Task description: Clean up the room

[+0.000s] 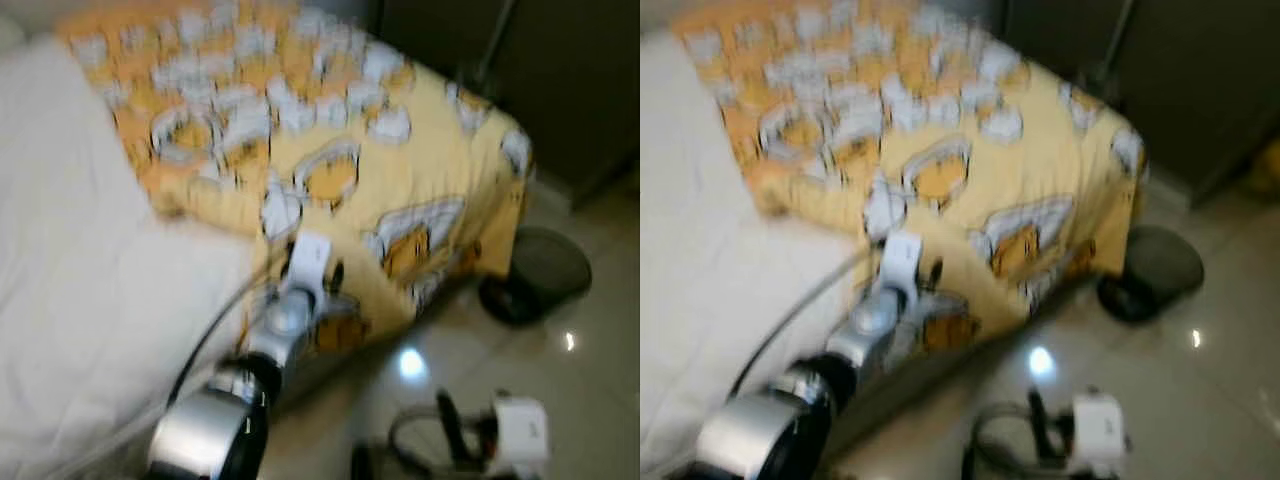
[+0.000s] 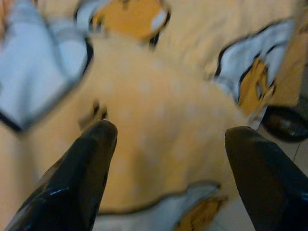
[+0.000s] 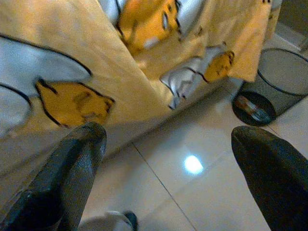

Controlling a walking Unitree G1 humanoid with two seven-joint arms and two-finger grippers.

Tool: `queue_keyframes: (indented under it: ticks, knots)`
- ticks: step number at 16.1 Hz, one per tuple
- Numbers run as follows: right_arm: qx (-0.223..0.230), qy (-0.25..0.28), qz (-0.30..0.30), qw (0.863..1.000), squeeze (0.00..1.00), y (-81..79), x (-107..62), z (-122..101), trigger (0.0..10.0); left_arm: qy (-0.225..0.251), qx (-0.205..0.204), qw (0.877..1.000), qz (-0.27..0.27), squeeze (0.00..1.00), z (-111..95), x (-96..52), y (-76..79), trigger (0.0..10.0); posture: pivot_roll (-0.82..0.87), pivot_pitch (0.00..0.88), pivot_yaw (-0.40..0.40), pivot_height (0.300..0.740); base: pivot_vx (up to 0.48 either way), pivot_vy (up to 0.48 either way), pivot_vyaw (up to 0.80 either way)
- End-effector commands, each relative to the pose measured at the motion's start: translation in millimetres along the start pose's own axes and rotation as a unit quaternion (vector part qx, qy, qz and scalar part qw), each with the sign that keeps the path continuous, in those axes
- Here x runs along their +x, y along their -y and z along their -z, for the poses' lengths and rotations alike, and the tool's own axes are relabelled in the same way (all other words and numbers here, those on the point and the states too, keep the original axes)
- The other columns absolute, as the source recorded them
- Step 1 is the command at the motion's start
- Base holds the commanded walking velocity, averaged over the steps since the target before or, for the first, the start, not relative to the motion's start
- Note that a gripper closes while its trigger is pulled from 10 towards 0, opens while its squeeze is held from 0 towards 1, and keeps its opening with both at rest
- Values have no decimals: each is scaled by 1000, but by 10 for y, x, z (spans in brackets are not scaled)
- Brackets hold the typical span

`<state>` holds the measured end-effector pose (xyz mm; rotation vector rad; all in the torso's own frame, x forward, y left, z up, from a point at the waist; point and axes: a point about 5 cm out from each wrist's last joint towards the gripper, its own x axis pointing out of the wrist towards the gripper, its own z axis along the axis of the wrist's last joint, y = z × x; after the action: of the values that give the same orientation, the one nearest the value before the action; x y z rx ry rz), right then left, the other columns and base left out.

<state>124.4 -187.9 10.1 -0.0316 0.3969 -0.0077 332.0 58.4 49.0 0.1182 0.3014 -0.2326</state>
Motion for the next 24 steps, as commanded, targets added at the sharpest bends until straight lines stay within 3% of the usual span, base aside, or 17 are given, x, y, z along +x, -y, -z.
queue_keyframes:
  ticks: [1,2,4,6,9,10,13,18,22,23,24]
  knots:
    - [1,3,-7,1000,0,-43,-8,-36,10000,-6,-6,1000,-22,0,4,6,-71,10000,-211,182,-22,740,0,0,0]
    - [-4,-7,-19,1000,0,-67,-59,-26,10000,-10,-18,999,-47,0,35,-4,-142,10000,-208,188,-28,740,0,0,0]
    - [-5,-25,-35,999,0,-99,-134,1,10000,3,-80,988,-135,0,115,-67,-396,10000,-191,203,-40,740,0,0,0]
    - [-3,-27,-39,999,0,-121,-151,-4,10000,30,-101,982,-158,0,138,-116,-469,10000,-191,210,-35,740,0,0,0]
    - [1,-35,-40,999,0,-139,-181,3,10000,4,-91,986,-142,0,304,-173,-408,10000,-181,221,-33,740,0,0,0]
    - [2,-45,-45,998,0,-168,-221,26,10000,-15,-85,989,-123,0,393,-198,-325,10000,-186,238,-34,740,0,0,0]
    - [5,-55,-49,997,0,-197,-249,60,10000,-26,-72,990,-118,0,379,-176,-281,10000,-187,246,-32,740,0,0,0]
    - [5,-63,-51,997,0,-218,-226,69,10000,-87,-66,987,-118,0,381,-123,-266,10000,-195,240,-27,740,0,0,0]
    - [5,-61,-45,997,0,-186,-214,56,10000,-91,-47,991,-91,0,279,-64,-202,9765,-208,227,-15,740,0,0,0]
    - [13,-48,-69,996,0,-262,-180,-16,10000,-103,-33,991,-73,0,349,-90,-153,8235,-208,227,-15,740,0,0,0]
    - [26,-40,-101,994,0,-375,-134,-91,10000,-118,-18,991,-63,0,437,-126,-139,0,-199,227,-10,740,0,0,0]
